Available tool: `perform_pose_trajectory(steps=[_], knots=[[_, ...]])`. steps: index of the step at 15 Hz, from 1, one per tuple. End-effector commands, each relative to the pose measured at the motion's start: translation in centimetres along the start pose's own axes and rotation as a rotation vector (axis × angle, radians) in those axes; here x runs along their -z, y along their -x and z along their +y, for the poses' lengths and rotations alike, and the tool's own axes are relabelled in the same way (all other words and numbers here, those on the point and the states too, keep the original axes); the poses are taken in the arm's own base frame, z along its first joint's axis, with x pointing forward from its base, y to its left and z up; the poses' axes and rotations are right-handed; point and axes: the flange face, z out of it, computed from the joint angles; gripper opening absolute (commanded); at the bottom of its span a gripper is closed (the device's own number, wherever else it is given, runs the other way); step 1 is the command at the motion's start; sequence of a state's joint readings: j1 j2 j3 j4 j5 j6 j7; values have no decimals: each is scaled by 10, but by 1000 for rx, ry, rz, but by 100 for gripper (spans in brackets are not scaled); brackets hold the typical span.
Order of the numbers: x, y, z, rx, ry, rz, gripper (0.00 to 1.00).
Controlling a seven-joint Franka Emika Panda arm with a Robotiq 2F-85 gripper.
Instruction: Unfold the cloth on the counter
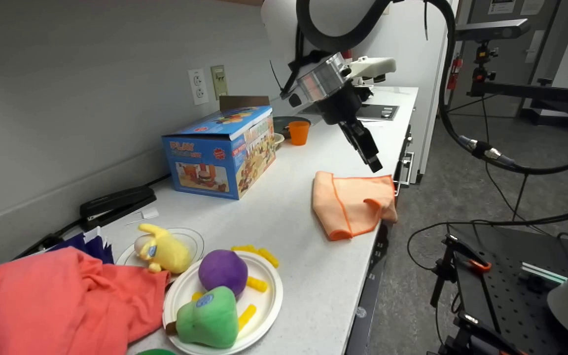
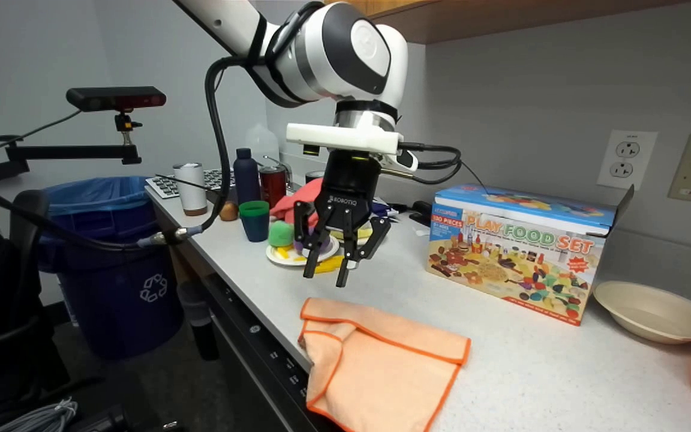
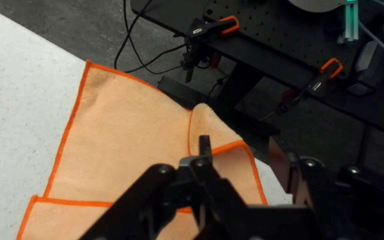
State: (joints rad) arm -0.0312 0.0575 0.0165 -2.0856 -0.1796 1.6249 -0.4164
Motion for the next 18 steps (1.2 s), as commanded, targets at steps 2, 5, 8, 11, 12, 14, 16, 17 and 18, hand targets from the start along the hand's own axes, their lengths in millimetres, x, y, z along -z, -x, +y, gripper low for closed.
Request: perform_pose_trajectory(steps=[2, 5, 8, 11, 12, 14, 16, 17, 18], knots=[[8, 5, 5, -2, -63, -1, 89], [9, -6, 12, -30, -12, 93, 100], [-3, -26, 22, -26, -1, 175, 100], [-24, -44, 28, -29, -6, 209, 100], [-32, -47, 30, -34, -12, 209, 100], [-47, -52, 35, -38, -26, 215, 100], [-60, -54, 40, -49, -39, 215, 100], [-66, -55, 43, -53, -41, 218, 100], [-70, -55, 45, -56, -45, 219, 100]])
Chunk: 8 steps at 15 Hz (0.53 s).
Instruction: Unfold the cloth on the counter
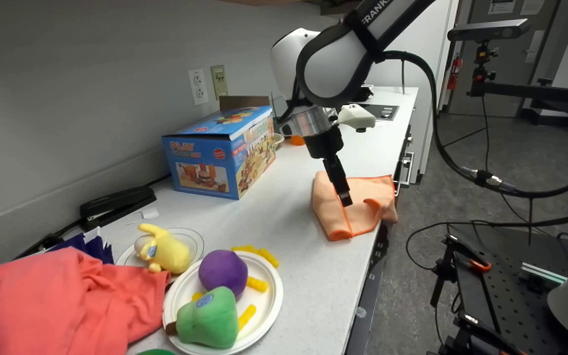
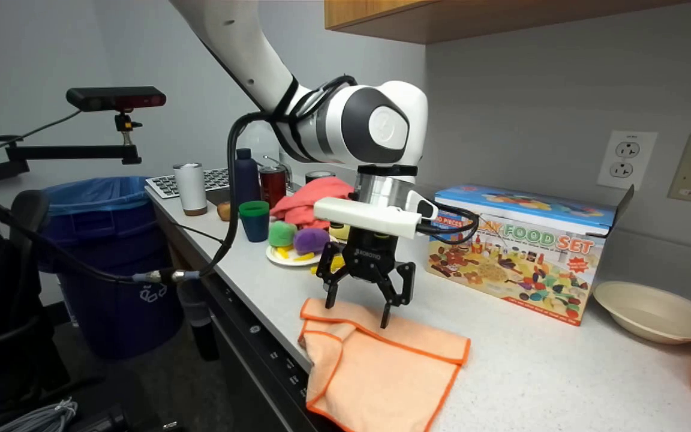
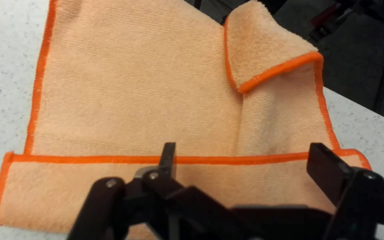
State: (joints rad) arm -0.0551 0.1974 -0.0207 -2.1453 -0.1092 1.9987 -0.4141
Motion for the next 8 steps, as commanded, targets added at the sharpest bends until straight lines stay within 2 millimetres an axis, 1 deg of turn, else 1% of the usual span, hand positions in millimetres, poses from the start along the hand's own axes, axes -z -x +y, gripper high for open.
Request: perform_pose_trajectory(steps=[1, 6, 8], knots=[[-16, 1, 11, -14, -31, 32, 100], [-39, -11, 18, -34, -72, 62, 100], [-44, -16, 20, -57, -83, 84, 100]])
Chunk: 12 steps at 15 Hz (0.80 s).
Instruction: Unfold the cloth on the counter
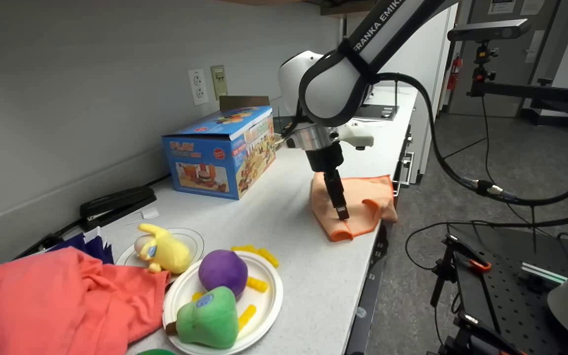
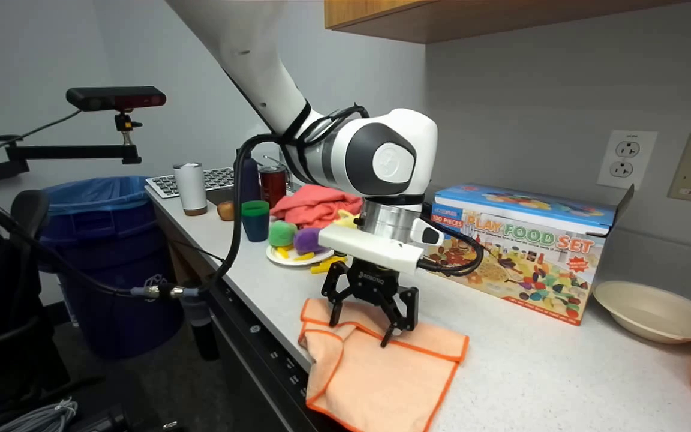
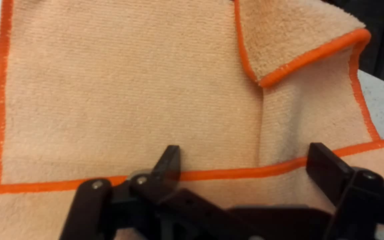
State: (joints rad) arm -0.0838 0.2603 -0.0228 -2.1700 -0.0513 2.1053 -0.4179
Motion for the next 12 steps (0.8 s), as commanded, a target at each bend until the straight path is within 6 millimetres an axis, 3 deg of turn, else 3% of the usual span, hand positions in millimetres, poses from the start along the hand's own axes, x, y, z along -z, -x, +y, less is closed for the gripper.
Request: perform_pose_trajectory(steps=[1, 12], knots=[[-8, -9, 10, -28, -24, 61, 100], [7, -23, 71, -305, 244, 303, 100]])
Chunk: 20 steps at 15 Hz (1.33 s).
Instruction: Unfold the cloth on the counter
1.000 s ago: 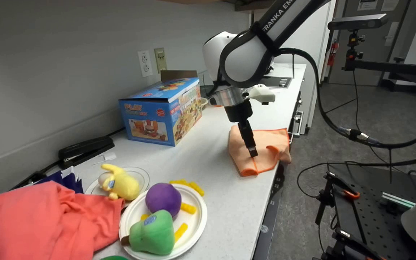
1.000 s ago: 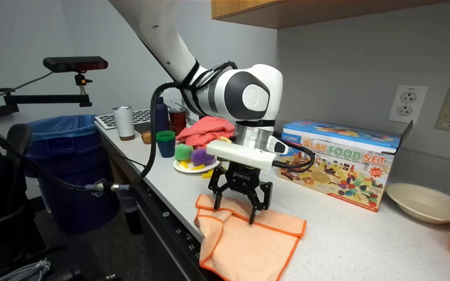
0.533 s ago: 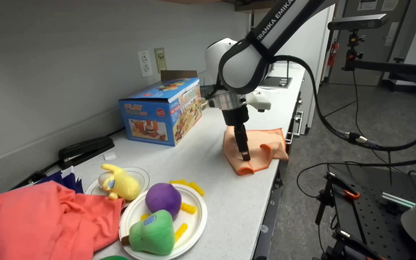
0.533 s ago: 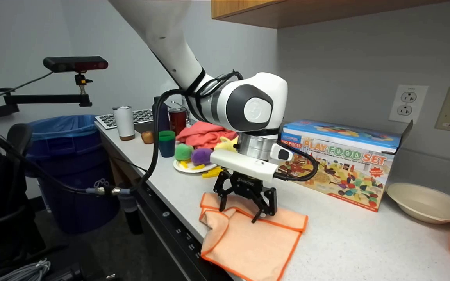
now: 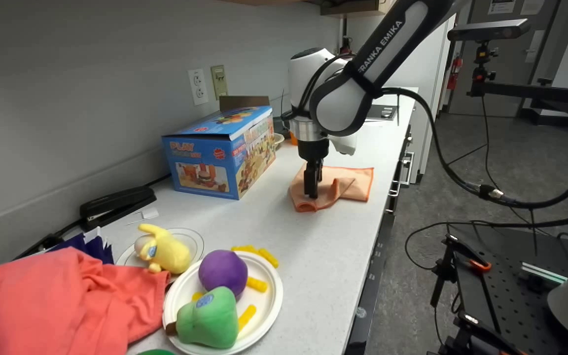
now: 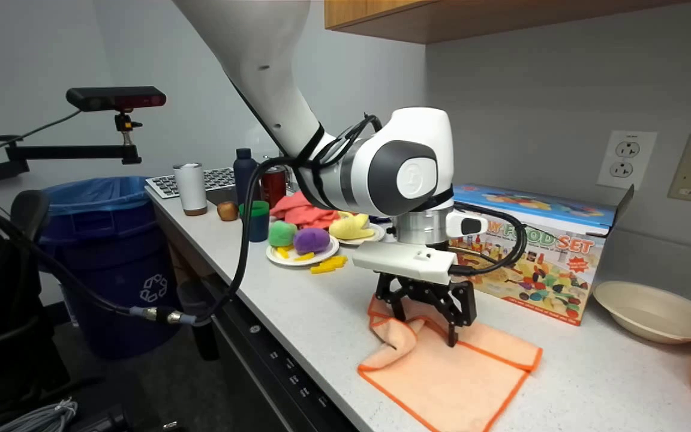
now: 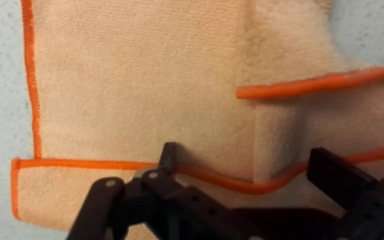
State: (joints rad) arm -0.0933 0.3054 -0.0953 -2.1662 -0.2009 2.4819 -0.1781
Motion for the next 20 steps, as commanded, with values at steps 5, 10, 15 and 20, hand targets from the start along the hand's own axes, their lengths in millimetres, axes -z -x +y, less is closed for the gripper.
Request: perform_pose_trajectory(steps=[5, 10, 15, 20], knots=[[-9, -12, 17, -232, 4, -13, 100], [16, -7, 19, -267, -93, -71, 100], [41, 2, 21, -274, -183, -134, 100], [51, 14, 12, -238, -244, -195, 100]])
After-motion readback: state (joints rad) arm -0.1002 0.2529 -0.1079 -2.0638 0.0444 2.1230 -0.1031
